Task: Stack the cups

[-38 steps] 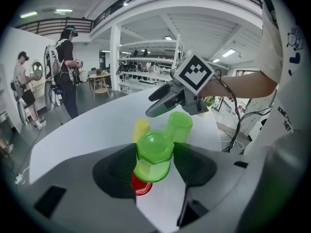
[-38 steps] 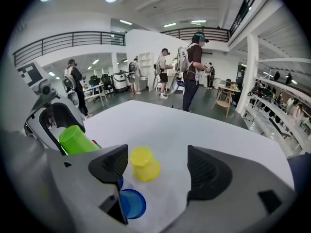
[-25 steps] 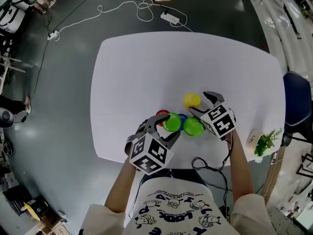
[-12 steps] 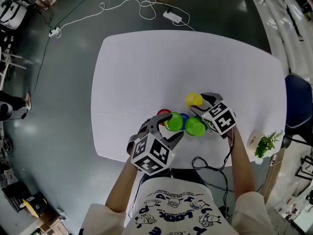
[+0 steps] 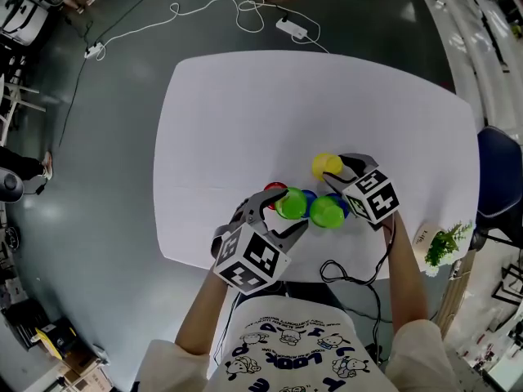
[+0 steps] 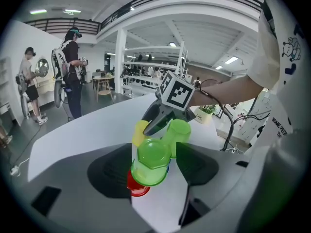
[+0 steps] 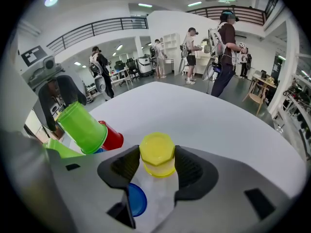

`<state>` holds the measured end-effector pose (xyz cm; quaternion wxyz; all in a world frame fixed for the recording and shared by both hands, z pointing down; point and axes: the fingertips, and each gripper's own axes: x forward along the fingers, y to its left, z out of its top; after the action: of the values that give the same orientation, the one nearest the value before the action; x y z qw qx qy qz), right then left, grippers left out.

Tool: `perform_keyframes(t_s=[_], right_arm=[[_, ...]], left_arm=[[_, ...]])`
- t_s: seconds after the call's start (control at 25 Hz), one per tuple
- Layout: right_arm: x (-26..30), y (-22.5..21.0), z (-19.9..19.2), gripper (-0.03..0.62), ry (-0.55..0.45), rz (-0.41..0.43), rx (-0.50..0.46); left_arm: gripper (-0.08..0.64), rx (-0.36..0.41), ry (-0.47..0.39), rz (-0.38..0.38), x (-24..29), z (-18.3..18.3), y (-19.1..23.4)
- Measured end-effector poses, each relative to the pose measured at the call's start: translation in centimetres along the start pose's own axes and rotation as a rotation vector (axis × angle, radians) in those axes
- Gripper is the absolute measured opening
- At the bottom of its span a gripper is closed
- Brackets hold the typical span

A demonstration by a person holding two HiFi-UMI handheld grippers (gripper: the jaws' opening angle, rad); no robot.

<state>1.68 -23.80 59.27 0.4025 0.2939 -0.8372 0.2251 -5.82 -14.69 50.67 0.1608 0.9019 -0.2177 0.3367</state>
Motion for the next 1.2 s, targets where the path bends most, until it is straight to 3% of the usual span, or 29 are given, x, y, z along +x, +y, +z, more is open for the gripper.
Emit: perform_keyframes(t_s=[0.4,0.56,0.76,0.92,1.04,1.2], right_arm=[[-8.1,-1.2,5.1,0.237,-0.294,-0.108,0.172],[-12.3,0.5,6.5,0.236,-0.355,-0.109,0.170],[-16.3,3.9,7.8,0.236,-0.357,-0.093,0.122],[-18.2,7.0,8.8,0.236,-0.380,-0.063,0.107],[-18.5,8.9,8.8,0.236,-0.359,-0.067,0.063],[-18.2,10.5,7.8,0.236,-0.306,-0.074,0.042]], left_arm=[[0.284,-0.026,-0.091,0.038,-2.7,1.7,0.1],[0.282,-0.042,-0.138,0.086,-4.5,2.3,0.6],[0.271,-0.059,-0.198,0.185,-7.0,3.0,1.6],[0.214,-0.117,-0.241,0.262,-9.2,2.6,2.3],[0.135,-0.177,-0.337,0.354,-11.2,2.6,3.2],[0.018,-0.227,-0.371,0.453,-13.7,2.2,3.6]])
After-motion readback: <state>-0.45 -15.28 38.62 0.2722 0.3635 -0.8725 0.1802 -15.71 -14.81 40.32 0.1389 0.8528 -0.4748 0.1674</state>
